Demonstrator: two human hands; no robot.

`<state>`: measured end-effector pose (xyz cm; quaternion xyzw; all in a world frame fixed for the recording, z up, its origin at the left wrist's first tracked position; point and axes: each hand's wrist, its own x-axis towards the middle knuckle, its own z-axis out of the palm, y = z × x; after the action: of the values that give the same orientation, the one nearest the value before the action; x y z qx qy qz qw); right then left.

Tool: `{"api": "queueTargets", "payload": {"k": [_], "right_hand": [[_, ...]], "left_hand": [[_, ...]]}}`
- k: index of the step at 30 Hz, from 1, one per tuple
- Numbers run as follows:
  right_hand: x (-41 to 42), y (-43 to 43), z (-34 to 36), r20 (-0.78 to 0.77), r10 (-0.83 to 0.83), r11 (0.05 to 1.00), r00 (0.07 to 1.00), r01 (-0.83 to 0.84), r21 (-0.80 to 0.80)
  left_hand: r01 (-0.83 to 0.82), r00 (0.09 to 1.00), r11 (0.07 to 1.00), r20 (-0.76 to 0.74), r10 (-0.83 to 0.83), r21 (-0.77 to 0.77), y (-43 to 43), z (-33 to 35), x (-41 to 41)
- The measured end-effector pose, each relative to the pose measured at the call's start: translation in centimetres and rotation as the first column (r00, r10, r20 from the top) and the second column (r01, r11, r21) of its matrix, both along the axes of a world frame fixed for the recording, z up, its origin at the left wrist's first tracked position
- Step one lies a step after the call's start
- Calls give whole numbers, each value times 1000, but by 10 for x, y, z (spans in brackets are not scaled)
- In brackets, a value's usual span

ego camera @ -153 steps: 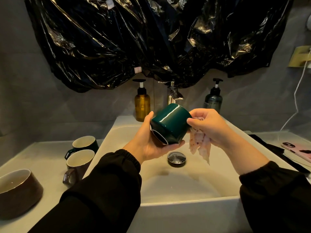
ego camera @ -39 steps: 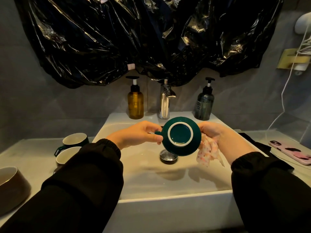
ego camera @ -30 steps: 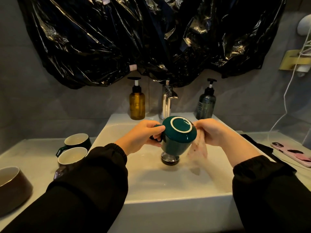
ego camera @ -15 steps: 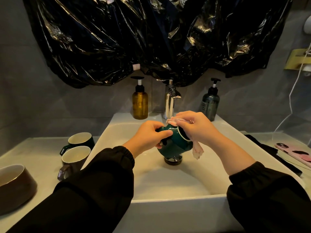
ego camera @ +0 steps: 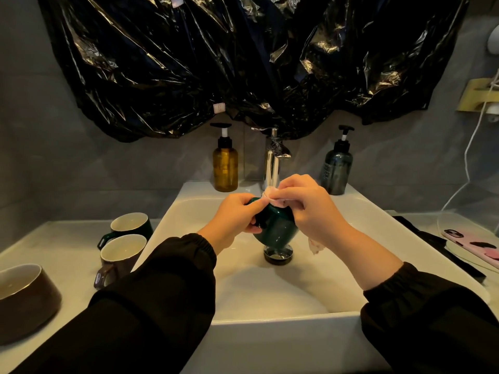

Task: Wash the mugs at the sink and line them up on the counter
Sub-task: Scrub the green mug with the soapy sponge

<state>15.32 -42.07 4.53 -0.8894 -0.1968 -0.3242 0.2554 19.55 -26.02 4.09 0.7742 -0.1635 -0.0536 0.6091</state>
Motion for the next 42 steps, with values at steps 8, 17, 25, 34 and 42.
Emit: {"api": "queueTargets", "payload": {"k": [8, 17, 25, 34, 42], "right_hand": [[2, -14, -2, 174, -83, 961, 981, 33, 276], [-3, 5, 2, 65, -58, 969, 996, 40, 244], [4, -7, 2, 51, -196, 941, 979, 173, 291], [8, 2, 9, -81, -13, 907, 997, 46, 418], [9, -1, 2, -125, -25, 801, 992, 95, 592]], "left_hand": [[-65, 987, 973, -157, 30, -221, 5, 6, 3], [-45, 979, 997, 198, 58, -68, -1, 3, -6], [25, 979, 999, 201, -19, -24, 1, 3, -6], [5, 960, 1000, 282, -6, 5, -5, -1, -11], [-152, 987, 940, -1, 159, -307, -2, 11, -6]]}}
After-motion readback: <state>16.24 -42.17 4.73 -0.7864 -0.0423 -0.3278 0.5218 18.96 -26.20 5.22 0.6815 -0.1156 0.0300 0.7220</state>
